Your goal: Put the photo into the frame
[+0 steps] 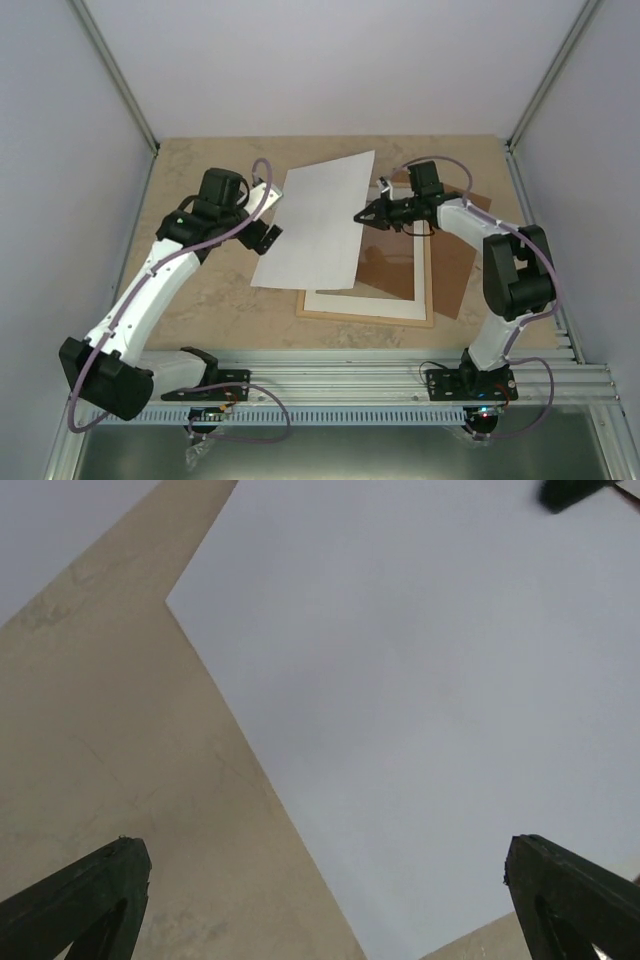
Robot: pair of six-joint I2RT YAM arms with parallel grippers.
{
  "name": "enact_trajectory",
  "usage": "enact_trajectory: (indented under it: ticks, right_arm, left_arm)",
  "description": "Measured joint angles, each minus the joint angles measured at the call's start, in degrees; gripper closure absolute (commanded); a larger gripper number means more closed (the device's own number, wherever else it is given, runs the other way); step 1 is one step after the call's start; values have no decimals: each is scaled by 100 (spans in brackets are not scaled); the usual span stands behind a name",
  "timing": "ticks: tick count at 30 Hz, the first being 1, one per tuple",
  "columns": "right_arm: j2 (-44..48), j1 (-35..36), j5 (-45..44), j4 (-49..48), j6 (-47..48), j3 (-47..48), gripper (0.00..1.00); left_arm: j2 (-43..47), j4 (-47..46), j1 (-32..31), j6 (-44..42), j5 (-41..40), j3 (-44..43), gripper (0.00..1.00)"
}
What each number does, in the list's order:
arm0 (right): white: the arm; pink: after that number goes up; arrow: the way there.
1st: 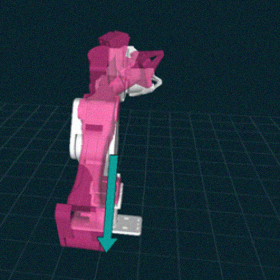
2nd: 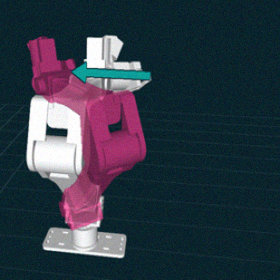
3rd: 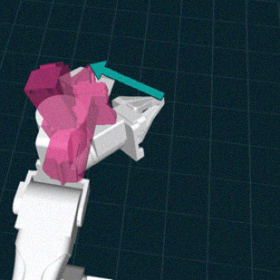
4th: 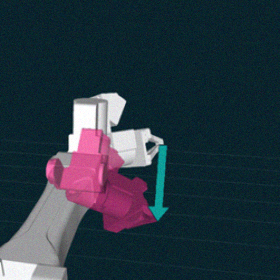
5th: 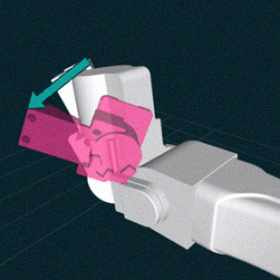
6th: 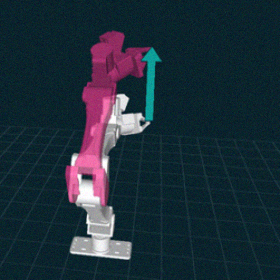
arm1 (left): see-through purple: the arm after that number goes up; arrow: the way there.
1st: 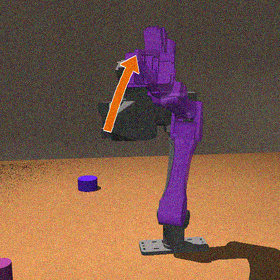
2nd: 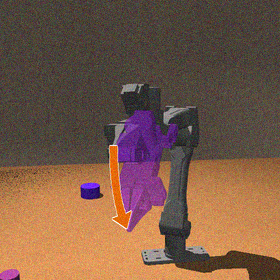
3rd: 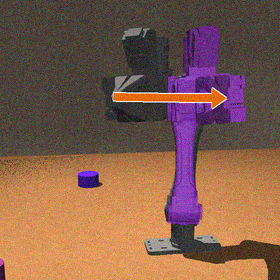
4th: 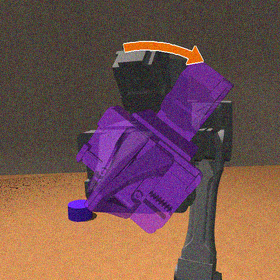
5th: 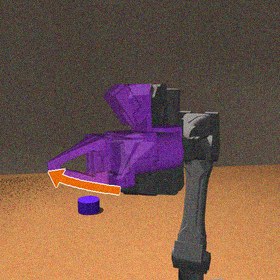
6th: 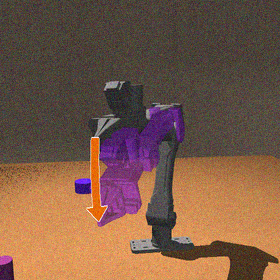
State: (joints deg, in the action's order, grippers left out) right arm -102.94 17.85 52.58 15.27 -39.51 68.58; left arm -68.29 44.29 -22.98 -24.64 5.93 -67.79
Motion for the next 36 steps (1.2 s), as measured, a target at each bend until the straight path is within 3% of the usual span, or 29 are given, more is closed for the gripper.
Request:
enact_trajectory:
  ticks: [5, 21, 27, 36]
  right_arm:
    - [2, -511, 267, 258, 997, -302, 99]
    - [2, -2181, 485, 3010, 4677, -240, 99]
    - [2, -2573, 442, 3768, 5475, -55, 99]
    - [-308, -2568, 560, 4356, 6127, 26, 100]
  left_arm:
    - [-197, -197, 256, 356, 175, 133, 1]
    - [-678, -616, 269, 393, 304, 424, 1]
    - [-719, -769, 269, 367, 317, 494, 1]
    - [-922, -872, 269, 348, 369, 570, 1]
